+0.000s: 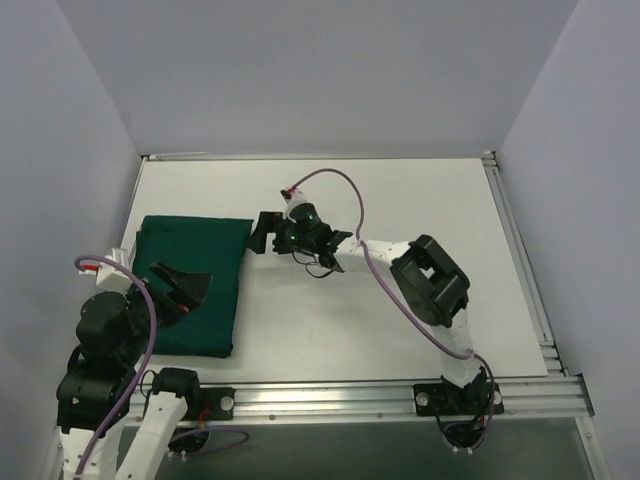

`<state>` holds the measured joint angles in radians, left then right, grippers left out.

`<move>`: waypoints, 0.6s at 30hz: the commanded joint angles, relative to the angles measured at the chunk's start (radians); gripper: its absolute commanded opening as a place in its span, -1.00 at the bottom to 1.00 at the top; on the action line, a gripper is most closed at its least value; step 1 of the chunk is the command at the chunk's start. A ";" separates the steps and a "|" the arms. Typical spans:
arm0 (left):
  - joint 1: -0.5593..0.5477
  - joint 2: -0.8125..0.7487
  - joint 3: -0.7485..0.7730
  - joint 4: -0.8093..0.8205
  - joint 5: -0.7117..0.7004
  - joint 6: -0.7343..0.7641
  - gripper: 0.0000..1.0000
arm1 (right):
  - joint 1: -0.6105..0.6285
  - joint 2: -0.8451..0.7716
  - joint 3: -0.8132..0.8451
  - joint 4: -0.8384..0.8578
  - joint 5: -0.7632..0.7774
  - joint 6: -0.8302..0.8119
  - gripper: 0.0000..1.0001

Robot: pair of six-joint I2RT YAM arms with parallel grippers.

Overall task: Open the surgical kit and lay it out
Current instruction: Open the surgical kit at the center of the board.

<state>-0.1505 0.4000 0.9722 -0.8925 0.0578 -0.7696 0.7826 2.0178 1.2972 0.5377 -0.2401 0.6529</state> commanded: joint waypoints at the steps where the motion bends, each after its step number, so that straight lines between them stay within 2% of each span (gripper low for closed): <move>1: 0.005 -0.023 0.013 -0.062 -0.042 0.036 0.95 | 0.021 0.091 0.129 0.096 0.005 -0.024 0.94; 10: 0.005 -0.026 -0.055 -0.005 0.020 0.004 1.00 | 0.043 0.280 0.351 0.120 -0.004 -0.022 0.80; 16: 0.003 -0.015 -0.069 0.013 0.028 0.000 1.00 | 0.043 0.390 0.482 0.091 -0.030 0.014 0.44; 18: 0.005 -0.009 -0.067 0.015 0.031 0.001 1.00 | 0.037 0.409 0.514 0.096 -0.036 0.033 0.37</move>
<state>-0.1505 0.3782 0.8997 -0.9237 0.0723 -0.7677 0.8196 2.4008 1.7439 0.6010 -0.2623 0.6613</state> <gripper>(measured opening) 0.997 0.703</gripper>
